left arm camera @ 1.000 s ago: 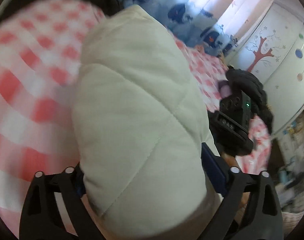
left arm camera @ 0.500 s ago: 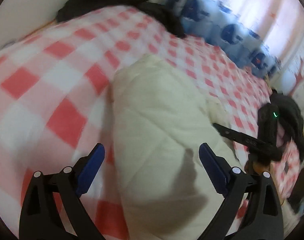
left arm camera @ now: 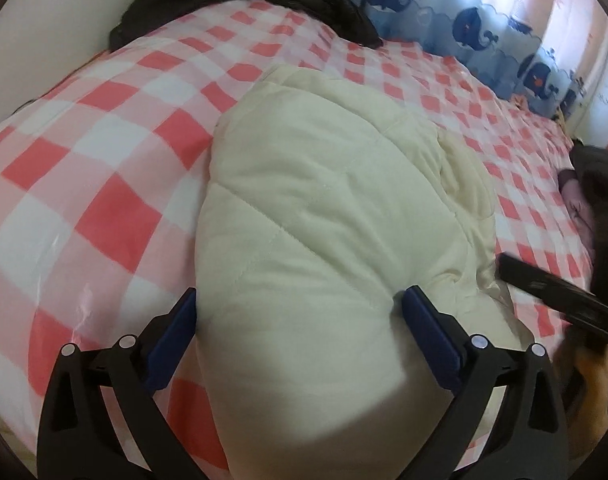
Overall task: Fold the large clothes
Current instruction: 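Open both grippers and lift them away from the folded jacket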
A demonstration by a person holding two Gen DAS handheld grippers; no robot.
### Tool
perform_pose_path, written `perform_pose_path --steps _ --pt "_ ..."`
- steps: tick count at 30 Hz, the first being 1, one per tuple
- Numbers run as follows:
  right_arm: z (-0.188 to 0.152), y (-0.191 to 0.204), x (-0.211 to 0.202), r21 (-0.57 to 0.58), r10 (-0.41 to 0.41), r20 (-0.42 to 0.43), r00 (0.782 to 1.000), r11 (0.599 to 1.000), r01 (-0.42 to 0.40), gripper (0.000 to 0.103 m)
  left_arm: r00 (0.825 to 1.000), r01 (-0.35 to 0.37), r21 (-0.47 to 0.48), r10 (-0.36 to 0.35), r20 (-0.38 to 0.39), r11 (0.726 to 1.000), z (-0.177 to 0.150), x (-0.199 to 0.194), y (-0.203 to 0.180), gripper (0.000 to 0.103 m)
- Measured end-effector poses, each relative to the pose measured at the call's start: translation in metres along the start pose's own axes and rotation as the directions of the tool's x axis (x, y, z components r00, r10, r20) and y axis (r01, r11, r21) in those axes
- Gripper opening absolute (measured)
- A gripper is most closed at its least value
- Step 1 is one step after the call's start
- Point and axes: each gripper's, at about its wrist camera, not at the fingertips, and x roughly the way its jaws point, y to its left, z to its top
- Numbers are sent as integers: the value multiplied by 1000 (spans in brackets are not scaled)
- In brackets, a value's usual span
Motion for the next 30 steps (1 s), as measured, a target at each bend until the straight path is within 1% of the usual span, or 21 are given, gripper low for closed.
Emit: perform_pose_path --steps 2,3,4,5,6,7,8,9,10,12,14,15,16,18,19,22,24,26,28,30 --pt "-5 15 -27 -53 44 67 997 998 -40 73 1000 -2 -6 2 11 1000 -2 -7 1 95" --pt "-12 23 -40 -78 55 99 994 996 -47 77 1000 -10 -4 10 20 1000 -2 -10 0 95" --pt "-21 28 -46 -97 36 110 993 995 -25 83 999 -16 -4 16 29 1000 -3 -14 -1 95" --pt "-27 30 -46 -106 17 103 995 994 -6 85 999 -21 -4 21 40 1000 -4 -19 -3 95" --pt "-38 30 -35 -119 -33 51 998 992 39 88 998 -26 -1 26 53 1000 -5 -24 -6 95" --pt "-47 27 -23 -118 -57 -3 998 991 56 88 997 -38 8 37 72 999 -9 -32 -11 95" --pt "-50 24 -18 -90 -43 -15 999 995 42 88 995 -49 17 47 93 999 -13 -40 -14 95" --pt "-54 17 -19 -27 -20 -5 1000 999 19 88 991 -65 28 61 116 998 -18 -50 -19 95" --pt "-56 17 -25 -2 -20 13 1000 1000 20 88 989 -75 35 70 129 997 -20 -56 -21 95" --pt "-57 26 -45 -5 -67 74 995 998 68 88 986 -85 40 78 149 996 -29 -69 -26 95" --pt "-63 41 -68 -6 -111 132 985 994 113 95 988 -66 27 62 144 997 -38 -79 -28 95" --pt "-65 46 -75 -14 -131 147 980 991 135 96 988 -58 15 55 142 998 -45 -85 -29 95" --pt "-68 53 -83 -40 -148 147 978 987 155 96 988 -61 4 60 143 998 -51 -90 -29 95" --pt "-71 62 -91 -44 -195 147 970 978 203 96 989 -59 -2 59 139 998 -62 -96 -30 95" --pt "-73 66 -94 -46 -211 132 968 975 219 96 989 -59 -2 59 136 998 -68 -101 -31 95" --pt "-79 79 -94 -85 -222 108 969 969 231 96 987 -73 -15 75 142 997 -79 -114 -30 95" --pt "-82 88 -96 -121 -233 111 966 962 246 96 989 -59 -43 65 136 997 -83 -122 -25 95" --pt "-85 96 -99 -133 -241 114 964 958 255 96 989 -54 -56 61 133 997 -85 -128 -22 95" --pt "-87 103 -100 -145 -242 107 964 956 256 96 988 -70 -52 76 137 996 -87 -133 -23 95" --pt "-89 110 -100 -170 -259 109 960 946 275 96 988 -72 -48 78 131 996 -88 -135 -23 95"
